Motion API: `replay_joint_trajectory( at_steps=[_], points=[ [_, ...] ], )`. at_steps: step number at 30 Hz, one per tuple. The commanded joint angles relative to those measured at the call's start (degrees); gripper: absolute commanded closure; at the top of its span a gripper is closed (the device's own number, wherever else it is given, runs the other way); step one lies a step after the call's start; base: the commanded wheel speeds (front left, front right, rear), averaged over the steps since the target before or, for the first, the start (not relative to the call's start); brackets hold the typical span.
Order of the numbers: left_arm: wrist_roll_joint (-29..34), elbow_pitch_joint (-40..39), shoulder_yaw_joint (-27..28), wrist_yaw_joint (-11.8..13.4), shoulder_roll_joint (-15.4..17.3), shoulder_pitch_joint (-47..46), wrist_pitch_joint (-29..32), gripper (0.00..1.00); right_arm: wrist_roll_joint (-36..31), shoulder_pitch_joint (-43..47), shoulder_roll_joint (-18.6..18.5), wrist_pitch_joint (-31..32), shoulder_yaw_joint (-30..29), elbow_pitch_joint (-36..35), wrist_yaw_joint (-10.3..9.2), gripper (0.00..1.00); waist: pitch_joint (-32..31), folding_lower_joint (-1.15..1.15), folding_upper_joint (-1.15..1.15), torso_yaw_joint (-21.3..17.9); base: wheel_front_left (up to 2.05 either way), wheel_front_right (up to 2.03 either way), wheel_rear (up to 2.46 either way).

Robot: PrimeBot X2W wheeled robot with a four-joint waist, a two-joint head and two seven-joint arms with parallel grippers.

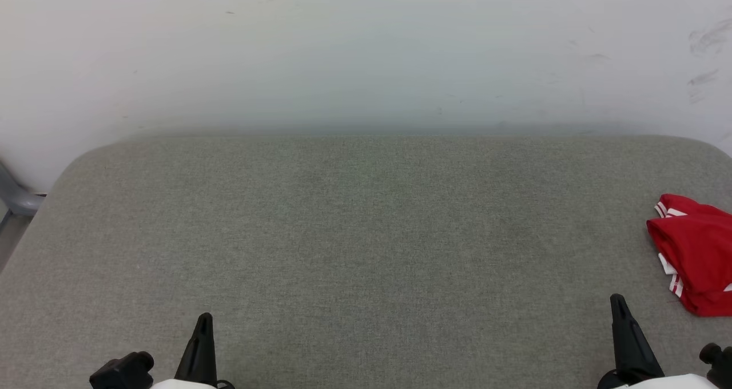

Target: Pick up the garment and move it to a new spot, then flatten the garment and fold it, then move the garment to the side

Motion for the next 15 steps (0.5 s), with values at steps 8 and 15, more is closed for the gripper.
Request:
replay_joint_trajectory(
  at_steps=[8,15],
  points=[
    [-8.47,0.39,0.98,-0.84,0.03,-3.0,1.97,1.0,8.0,-3.2,-0.68,1.95,-0.06,0.4,-0.01,1.0,0.26,0.0,0.0,-0.07,0.0,0.0,0.0],
    [-14.49,1.19,1.5,-1.35,0.01,-4.26,3.45,1.0,13.54,-4.43,-0.77,3.33,-0.13,1.23,-0.01,1.0,0.5,0.0,0.0,-0.13,0.0,0.0,0.0]
  ],
)
